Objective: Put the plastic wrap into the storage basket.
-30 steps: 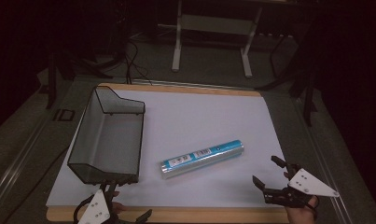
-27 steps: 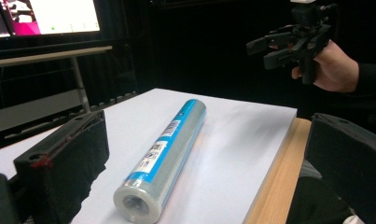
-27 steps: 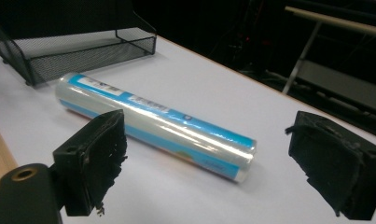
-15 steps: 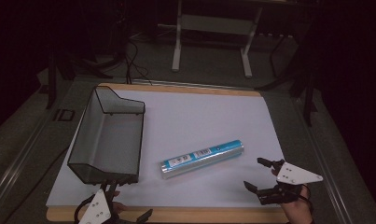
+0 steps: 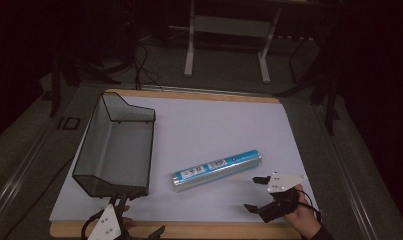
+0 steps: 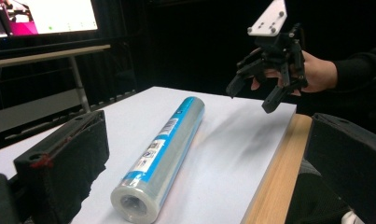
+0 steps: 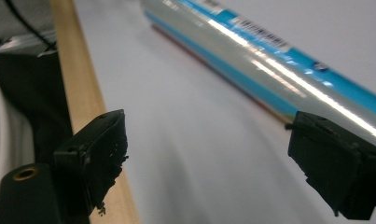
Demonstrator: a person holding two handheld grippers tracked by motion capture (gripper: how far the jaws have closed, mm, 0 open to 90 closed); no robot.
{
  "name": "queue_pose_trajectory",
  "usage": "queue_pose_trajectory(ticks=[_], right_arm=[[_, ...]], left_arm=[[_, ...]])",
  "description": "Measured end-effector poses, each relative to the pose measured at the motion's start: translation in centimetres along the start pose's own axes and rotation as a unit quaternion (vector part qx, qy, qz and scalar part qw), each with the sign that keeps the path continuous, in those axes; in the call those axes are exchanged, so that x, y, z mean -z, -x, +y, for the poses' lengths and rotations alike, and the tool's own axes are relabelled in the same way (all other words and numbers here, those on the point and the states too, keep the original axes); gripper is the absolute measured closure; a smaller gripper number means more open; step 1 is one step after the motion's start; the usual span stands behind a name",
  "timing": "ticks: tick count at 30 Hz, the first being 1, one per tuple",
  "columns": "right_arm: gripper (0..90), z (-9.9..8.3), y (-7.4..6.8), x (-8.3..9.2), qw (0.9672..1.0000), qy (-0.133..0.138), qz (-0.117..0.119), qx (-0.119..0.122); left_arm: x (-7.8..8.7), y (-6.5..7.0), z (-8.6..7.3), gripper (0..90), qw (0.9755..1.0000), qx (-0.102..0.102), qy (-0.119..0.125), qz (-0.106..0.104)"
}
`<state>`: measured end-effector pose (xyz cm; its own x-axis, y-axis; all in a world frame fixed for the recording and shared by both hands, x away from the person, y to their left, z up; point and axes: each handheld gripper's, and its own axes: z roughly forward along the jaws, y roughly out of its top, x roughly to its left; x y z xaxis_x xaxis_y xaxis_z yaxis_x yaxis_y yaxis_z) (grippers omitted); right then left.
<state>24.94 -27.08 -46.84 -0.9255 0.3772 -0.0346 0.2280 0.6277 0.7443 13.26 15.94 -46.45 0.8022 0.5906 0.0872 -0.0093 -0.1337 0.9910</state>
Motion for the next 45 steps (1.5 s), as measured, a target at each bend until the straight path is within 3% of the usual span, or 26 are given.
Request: queue_pose_trajectory(ticks=[6, 13, 20, 24, 28, 33, 34, 35, 36, 39, 42, 45], right_arm=[[10.9, 1.5, -0.1, -1.3, 0.9977, -0.053, 0.016, 0.038], [11.0, 3.6, 0.4, -2.2, 0.9915, -0.101, 0.031, 0.076], [12.6, 5.0, 1.0, -2.4, 0.9889, -0.107, 0.013, 0.101], [12.5, 6.1, 1.6, -2.8, 0.9867, -0.122, 0.031, 0.104], [13.2, 6.7, 1.9, -3.2, 0.9848, -0.13, 0.034, 0.11], [13.3, 7.9, 2.4, -4.2, 0.9789, -0.154, 0.045, 0.127], [13.3, 7.9, 2.4, -4.2, 0.9789, -0.154, 0.045, 0.127], [13.2, 8.4, 2.7, -4.6, 0.9752, -0.171, 0.057, 0.129], [13.2, 8.4, 2.7, -4.6, 0.9752, -0.171, 0.057, 0.129], [13.0, 9.1, 3.2, -5.2, 0.9679, -0.203, 0.083, 0.123], [12.7, 9.7, 3.6, -5.7, 0.9628, -0.221, 0.09, 0.126], [12.5, 10.4, 4.1, -6.0, 0.9601, -0.229, 0.09, 0.132]], left_arm=[[0.1, -0.1, 0.0, 0.7, 1.0, 0.005, 0.002, 0.001], [0.0, -0.2, -0.1, 0.6, 1.0, 0.01, 0.001, 0.001], [0.2, -0.1, -0.2, 0.7, 0.9999, 0.011, -0.001, 0.01], [0.4, 0.1, -0.2, 0.7, 0.9998, 0.01, -0.004, 0.016], [0.6, 0.2, -0.3, 0.7, 0.9997, 0.011, -0.005, 0.022], [0.9, 0.4, -0.4, 0.7, 0.9994, 0.011, -0.009, 0.031], [0.9, 0.4, -0.4, 0.7, 0.9994, 0.011, -0.009, 0.031], [1.0, 0.5, -0.4, 0.7, 0.9993, 0.012, -0.012, 0.032], [1.0, 0.5, -0.4, 0.6, 0.9993, 0.012, -0.012, 0.032], [1.2, 0.6, -0.5, 0.6, 0.9993, 0.009, -0.016, 0.032], [1.6, 0.7, -0.6, 0.7, 0.9992, 0.011, -0.014, 0.036], [1.9, 0.9, -0.6, 0.7, 0.9991, 0.013, -0.014, 0.039]])
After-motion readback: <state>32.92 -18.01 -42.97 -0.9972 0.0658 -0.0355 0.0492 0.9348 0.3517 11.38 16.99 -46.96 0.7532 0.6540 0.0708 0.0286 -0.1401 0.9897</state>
